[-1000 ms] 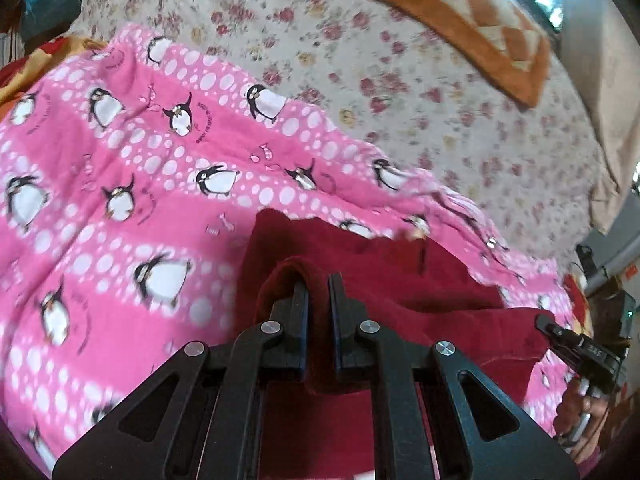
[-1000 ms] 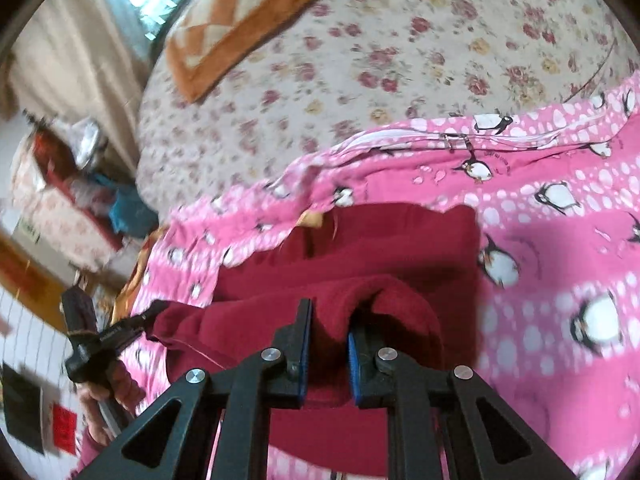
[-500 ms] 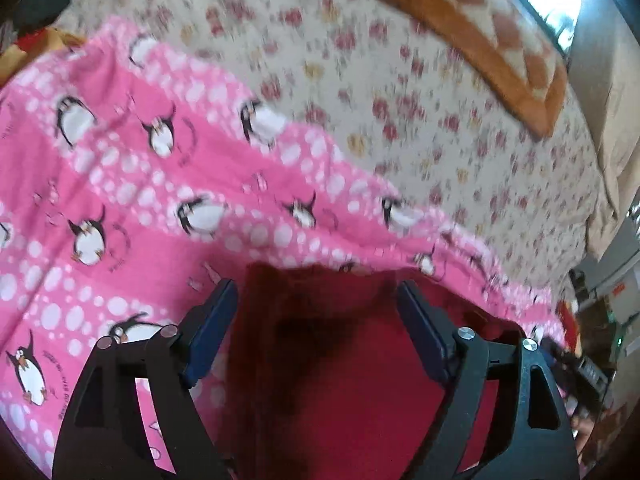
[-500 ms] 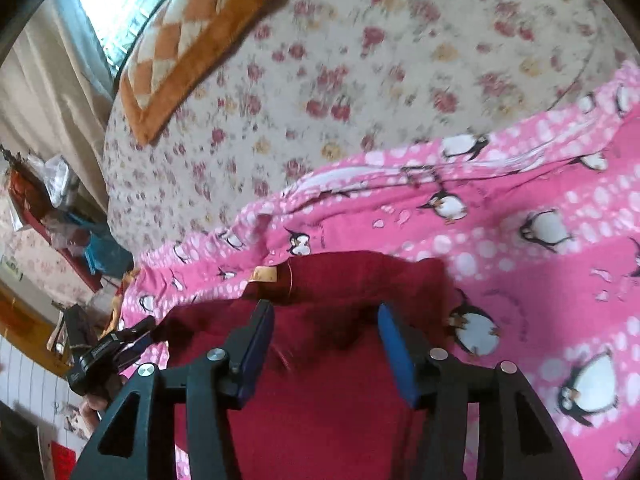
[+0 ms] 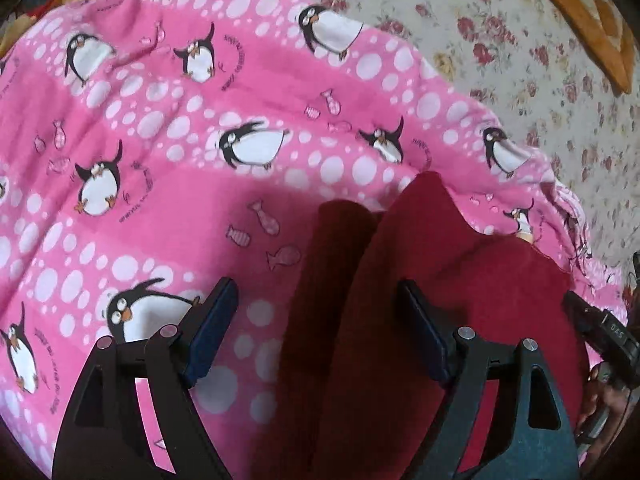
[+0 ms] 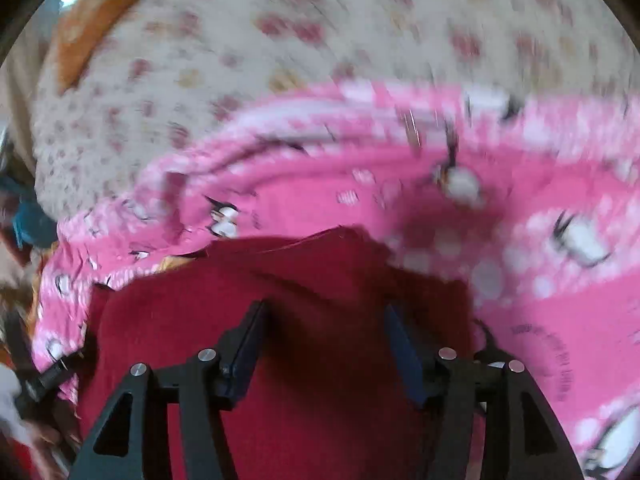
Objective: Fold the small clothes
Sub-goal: 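Open both grippers and release the folded sweater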
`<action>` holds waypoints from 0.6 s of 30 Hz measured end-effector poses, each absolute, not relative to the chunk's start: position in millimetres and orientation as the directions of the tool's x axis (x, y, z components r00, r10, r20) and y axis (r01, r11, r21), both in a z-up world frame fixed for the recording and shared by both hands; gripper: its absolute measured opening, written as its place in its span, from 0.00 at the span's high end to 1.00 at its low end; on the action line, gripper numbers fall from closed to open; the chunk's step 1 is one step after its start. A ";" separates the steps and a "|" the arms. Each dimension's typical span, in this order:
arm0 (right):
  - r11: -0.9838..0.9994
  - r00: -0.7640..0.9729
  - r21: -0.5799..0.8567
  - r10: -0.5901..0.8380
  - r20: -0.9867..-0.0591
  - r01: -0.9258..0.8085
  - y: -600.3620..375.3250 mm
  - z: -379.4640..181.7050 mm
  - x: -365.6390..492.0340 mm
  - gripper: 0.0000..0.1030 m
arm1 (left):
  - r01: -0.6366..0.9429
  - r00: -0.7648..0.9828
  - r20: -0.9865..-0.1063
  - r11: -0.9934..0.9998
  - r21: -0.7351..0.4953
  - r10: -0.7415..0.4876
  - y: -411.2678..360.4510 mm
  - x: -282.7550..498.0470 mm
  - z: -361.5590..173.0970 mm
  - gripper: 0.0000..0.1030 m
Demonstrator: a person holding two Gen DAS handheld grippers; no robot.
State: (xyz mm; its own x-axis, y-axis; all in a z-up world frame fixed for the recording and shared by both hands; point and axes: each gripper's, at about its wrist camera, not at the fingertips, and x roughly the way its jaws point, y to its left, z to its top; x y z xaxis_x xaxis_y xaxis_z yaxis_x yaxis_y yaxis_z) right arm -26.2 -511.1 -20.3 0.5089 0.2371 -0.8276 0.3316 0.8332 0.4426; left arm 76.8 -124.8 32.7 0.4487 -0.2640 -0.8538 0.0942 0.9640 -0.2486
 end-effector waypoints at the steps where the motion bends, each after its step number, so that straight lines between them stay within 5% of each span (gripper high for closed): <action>1: 0.837 0.523 0.440 0.228 -0.822 0.327 -511.0 -15.9 -27.6 0.43 | 0.094 0.449 -0.855 0.965 -0.245 -0.261 -123.3 74.7 36.3 0.20; 12: 0.907 0.534 0.371 0.218 -0.817 0.197 -488.7 58.6 -111.3 0.36 | 0.137 0.528 -0.802 0.960 -0.243 -0.279 -97.8 6.1 79.0 0.20; 18: 0.924 0.455 0.310 0.182 -0.872 0.225 -478.2 33.3 -139.1 0.36 | 0.147 0.516 -0.833 0.978 -0.145 -0.201 -106.9 -32.3 63.9 0.20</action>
